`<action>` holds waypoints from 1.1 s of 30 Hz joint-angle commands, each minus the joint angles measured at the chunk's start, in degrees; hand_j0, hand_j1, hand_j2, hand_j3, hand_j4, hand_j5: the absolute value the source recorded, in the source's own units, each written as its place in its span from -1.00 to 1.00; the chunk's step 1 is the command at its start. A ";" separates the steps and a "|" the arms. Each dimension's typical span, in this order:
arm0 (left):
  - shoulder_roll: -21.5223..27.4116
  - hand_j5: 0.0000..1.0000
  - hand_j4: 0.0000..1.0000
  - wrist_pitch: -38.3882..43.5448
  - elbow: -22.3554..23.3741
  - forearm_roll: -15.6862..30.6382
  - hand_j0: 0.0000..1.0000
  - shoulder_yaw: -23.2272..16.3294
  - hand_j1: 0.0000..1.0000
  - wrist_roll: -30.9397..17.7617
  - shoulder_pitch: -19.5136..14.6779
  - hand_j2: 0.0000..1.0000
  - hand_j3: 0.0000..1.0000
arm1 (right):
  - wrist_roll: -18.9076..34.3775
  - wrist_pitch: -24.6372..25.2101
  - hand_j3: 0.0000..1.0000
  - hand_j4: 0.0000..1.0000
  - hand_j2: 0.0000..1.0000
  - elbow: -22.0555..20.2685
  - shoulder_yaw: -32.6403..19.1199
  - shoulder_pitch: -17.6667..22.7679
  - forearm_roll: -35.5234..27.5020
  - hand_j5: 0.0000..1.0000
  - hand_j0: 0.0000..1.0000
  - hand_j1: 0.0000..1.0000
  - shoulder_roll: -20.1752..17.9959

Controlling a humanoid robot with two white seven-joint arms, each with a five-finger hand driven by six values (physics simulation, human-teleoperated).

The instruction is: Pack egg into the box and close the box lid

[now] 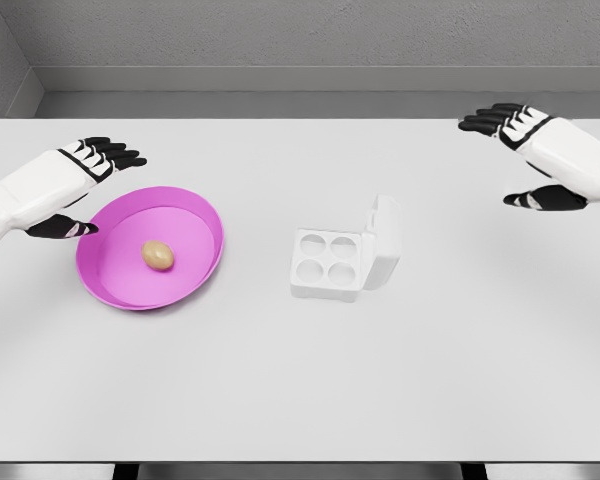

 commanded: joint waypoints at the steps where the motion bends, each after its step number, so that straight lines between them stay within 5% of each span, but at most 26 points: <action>1: 0.06 1.00 1.00 0.07 -0.01 0.38 1.00 0.02 1.00 0.02 0.00 1.00 1.00 | 1.35 0.05 1.00 1.00 1.00 0.05 0.12 0.00 -0.42 1.00 1.00 1.00 -0.22; 4: 0.06 1.00 1.00 0.07 -0.10 0.29 1.00 0.02 1.00 -1.03 0.00 1.00 1.00 | 1.44 0.05 1.00 1.00 1.00 0.05 -0.32 -0.26 -0.51 1.00 1.00 1.00 -0.22; 8: -0.82 1.00 1.00 0.07 -1.85 0.47 1.00 0.10 1.00 -21.27 -1.14 1.00 1.00 | 2.49 0.05 1.00 1.00 1.00 0.40 -0.23 -1.14 -0.25 1.00 1.00 1.00 -0.31; 12: -2.41 1.00 1.00 0.07 -7.57 1.08 1.00 -0.60 1.00 -21.27 -2.11 1.00 1.00 | 3.20 0.05 1.00 1.00 1.00 2.68 -1.11 -2.20 1.16 1.00 1.00 1.00 0.22; 14: 2.15 1.00 1.00 0.07 -7.31 5.82 1.00 -1.73 1.00 -21.27 -2.72 1.00 1.00 | 3.20 0.05 1.00 1.00 1.00 6.21 -1.29 -2.37 1.07 1.00 1.00 1.00 0.31; 18: 4.27 1.00 1.00 0.07 -4.06 12.06 1.00 -13.60 1.00 -21.27 -10.19 1.00 1.00 | 3.20 0.05 1.00 1.00 1.00 6.29 -0.85 -2.29 2.65 1.00 1.00 1.00 0.05; 22: 4.36 1.00 1.00 0.70 -2.47 20.06 1.00 -18.00 1.00 -21.27 -11.78 1.00 1.00 | 3.11 0.05 1.00 1.00 1.00 7.00 1.61 -2.46 3.27 1.00 1.00 1.00 0.84; 28: 5.51 1.00 1.00 6.59 -0.72 24.46 1.00 -18.44 1.00 -21.27 -11.78 1.00 1.00 | 3.02 0.05 1.00 1.00 1.00 10.86 4.77 -3.43 4.41 1.00 1.00 1.00 2.77; 31: 5.15 0.60 0.60 6.59 -0.10 25.34 0.60 -18.70 0.60 -21.27 -11.86 0.60 0.60 | 3.11 0.05 1.00 1.00 1.00 11.83 5.74 -3.69 5.82 1.00 1.00 1.00 2.86; 33: 5.07 0.57 0.57 7.82 -0.10 24.99 0.57 -19.41 0.57 -21.27 -11.78 0.57 0.57 | 3.11 0.05 1.00 1.00 1.00 13.76 9.08 -5.36 6.08 1.00 1.00 1.00 2.86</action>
